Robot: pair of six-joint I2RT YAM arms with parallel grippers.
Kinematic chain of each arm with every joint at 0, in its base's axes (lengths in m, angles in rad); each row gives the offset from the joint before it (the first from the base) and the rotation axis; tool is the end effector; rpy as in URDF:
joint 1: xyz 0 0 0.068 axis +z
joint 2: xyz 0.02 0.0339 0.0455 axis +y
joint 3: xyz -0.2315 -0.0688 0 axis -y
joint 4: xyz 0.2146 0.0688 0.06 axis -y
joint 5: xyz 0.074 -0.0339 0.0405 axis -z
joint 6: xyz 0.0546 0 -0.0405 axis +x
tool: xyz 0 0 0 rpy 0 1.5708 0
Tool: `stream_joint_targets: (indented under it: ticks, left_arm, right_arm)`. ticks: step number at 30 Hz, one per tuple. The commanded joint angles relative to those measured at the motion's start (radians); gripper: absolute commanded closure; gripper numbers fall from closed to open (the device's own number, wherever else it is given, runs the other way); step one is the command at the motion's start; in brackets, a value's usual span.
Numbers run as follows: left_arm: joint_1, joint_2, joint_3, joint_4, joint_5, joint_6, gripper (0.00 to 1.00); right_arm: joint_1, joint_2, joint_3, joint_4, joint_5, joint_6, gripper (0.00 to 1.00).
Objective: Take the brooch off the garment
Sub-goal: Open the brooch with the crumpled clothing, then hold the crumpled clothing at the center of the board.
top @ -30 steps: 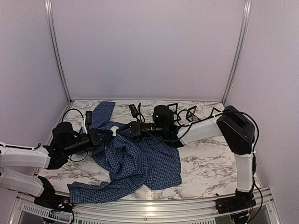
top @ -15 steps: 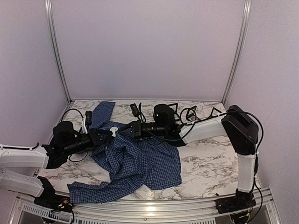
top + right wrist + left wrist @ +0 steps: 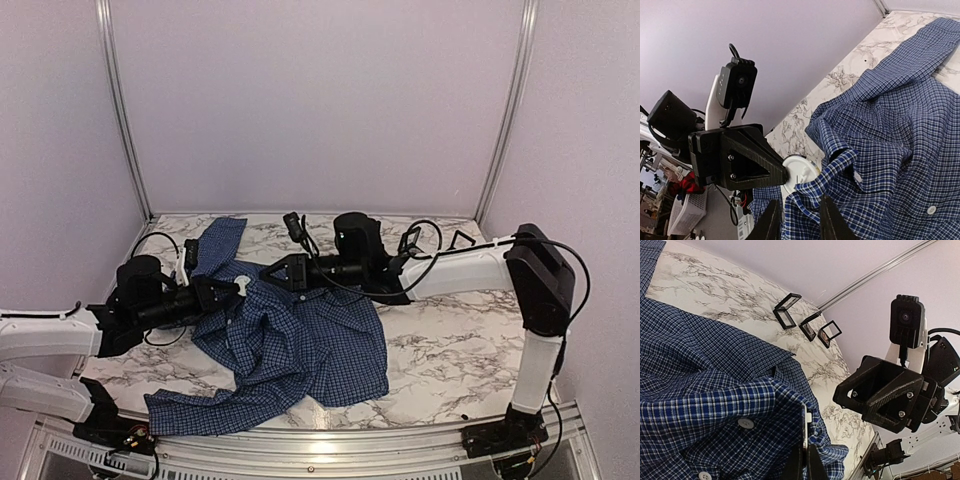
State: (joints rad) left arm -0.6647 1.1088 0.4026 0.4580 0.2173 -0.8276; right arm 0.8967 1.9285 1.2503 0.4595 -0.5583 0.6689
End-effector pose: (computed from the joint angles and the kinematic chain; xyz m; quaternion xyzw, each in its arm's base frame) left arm 0.1836 -0.1588 0.1958 0.0025 0.7874 -0.4773 0.3902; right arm 0.2416 0.3487 0.2163 -0.2565 0.7254 0.5766 0.2748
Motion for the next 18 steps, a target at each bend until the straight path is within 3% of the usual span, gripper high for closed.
stream_joint_targets:
  ticks: [1, 7, 18]
  left_arm:
    - [0.005, -0.034, 0.042, -0.062, -0.010, 0.027, 1.00]
    - [0.007, -0.039, 0.059, -0.097, -0.006, 0.034, 1.00]
    - [0.010, -0.041, 0.077, -0.140, 0.000, 0.043, 1.00]
  right_arm:
    - [0.029, -0.045, 0.033, -0.180, 0.097, -0.161, 0.73]
    - [0.085, -0.033, 0.098, -0.329, 0.235, -0.289, 0.69]
    - [0.127, -0.005, 0.147, -0.379, 0.285, -0.335, 0.69]
